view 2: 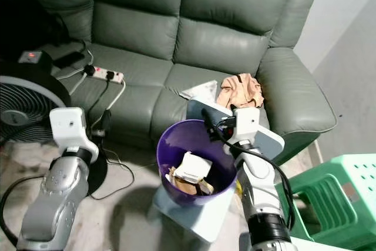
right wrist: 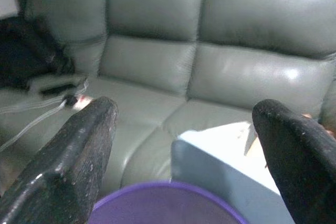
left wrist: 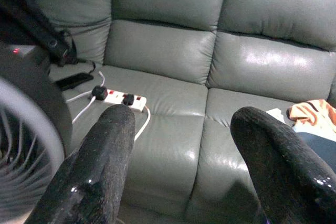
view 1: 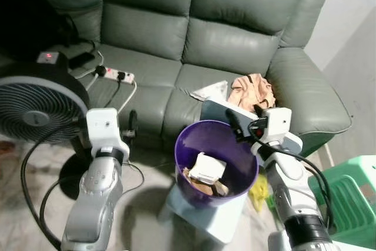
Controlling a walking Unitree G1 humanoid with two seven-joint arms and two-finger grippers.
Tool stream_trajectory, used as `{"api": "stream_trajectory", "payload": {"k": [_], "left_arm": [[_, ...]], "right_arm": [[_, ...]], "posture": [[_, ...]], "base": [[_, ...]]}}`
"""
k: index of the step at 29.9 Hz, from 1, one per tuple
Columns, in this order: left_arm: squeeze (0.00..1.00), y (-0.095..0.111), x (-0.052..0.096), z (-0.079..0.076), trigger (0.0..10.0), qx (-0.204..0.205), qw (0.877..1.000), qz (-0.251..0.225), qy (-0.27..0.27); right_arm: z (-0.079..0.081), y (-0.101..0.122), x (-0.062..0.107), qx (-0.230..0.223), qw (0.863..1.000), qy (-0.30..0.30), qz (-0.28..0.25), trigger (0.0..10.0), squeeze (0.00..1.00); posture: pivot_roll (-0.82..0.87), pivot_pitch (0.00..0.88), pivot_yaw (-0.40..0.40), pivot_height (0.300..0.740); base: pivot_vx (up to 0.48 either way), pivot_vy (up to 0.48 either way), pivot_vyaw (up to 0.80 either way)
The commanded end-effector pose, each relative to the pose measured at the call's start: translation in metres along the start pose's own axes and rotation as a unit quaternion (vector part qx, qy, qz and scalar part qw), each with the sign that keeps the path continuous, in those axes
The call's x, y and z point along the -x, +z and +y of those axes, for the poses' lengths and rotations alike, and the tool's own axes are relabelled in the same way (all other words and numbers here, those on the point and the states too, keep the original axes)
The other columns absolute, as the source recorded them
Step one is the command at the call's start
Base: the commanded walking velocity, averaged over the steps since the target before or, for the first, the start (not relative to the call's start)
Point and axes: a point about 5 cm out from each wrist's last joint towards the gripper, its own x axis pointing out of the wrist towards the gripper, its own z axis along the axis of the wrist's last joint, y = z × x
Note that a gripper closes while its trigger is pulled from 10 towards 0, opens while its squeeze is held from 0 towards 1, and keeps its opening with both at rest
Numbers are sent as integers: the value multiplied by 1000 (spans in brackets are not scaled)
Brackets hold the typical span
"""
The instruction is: Picking trash to rubbish bin
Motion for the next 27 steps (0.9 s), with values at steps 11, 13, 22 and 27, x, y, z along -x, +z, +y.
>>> {"api": "stream_trajectory", "payload": {"k": [11, 13, 22, 27], "left_arm": [[0, -3, -41, 5, 10000, -11, 1000, 2, -7], [0, 1, -45, 2, 10000, -5, 1000, -5, -12], [0, 4, -62, 3, 10000, 20, 1000, -10, -7], [0, 6, -65, 2, 10000, 22, 999, -19, -22]], "right_arm": [[-12, 6, 24, 16, 995, -93, -21, 10000, 0], [-12, 7, 26, 15, 994, -101, -30, 10000, 0], [0, 2, 21, 25, 994, -106, -7, 10000, 0], [2, 2, 17, 34, 993, -111, 0, 10000, 0]], "posture": [[-23, 0, -19, 740], [-29, 0, -18, 740], [-45, 0, -8, 740], [-42, 0, -2, 740]], "base": [[0, 0, 0], [0, 0, 0], [0, 0, 0], [0, 0, -655]]}}
